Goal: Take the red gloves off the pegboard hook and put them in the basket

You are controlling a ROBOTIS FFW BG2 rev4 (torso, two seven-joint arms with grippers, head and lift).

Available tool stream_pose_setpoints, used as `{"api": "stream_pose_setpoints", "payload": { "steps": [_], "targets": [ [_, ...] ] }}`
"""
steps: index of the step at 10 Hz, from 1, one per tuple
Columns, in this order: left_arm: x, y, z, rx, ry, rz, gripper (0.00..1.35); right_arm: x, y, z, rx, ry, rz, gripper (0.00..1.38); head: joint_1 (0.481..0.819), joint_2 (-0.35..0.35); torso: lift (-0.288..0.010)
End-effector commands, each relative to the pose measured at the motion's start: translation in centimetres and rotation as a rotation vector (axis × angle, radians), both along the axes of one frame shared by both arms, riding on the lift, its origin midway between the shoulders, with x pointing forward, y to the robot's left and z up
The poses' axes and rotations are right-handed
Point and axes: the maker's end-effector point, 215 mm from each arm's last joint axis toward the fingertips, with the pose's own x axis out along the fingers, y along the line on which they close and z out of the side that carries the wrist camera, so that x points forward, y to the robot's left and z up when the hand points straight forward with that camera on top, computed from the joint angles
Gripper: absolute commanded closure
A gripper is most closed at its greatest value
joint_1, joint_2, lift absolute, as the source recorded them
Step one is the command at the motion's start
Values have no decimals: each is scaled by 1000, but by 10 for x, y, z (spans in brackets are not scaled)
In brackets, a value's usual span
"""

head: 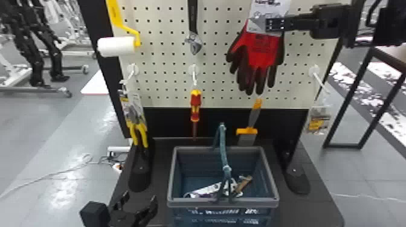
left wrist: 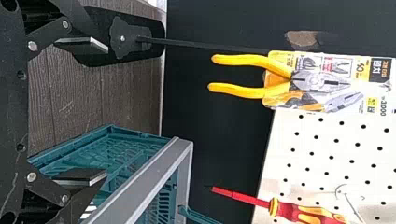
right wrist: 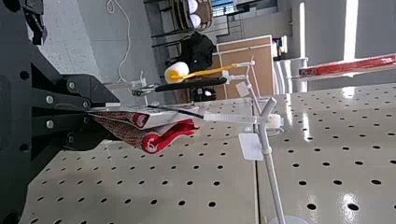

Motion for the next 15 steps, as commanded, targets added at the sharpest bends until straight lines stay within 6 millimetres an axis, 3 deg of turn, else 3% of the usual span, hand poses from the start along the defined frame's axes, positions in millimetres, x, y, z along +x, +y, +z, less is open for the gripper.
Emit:
{"api": "stream_pose_setpoints", "payload": {
  "steps": [1,7,9,11,12,15],
  "targets": [
    [0,-2,0,-3,2,-1,344,0,0,-1,1,2,0,1292,549,0,-100],
    [-2,1,-1,-5,3,5,344,-3,0,-1,0,0,5,1292,549,0,-100],
    [-4,2,-2,-3,6,6,344,-17,-8,17,-30,-52,8,1292,549,0,-100],
    [-4,2,0,-5,1,7,344,-27,-17,47,-43,-129,-16,1292,549,0,-100],
    [-4,2,0,-7,1,7,344,-33,-27,43,-66,-133,-50,1292,549,0,-100],
    [-6,1,-3,-4,11,6,344,-61,-52,-6,-2,-67,-120,1292,549,0,-100]
  ]
}}
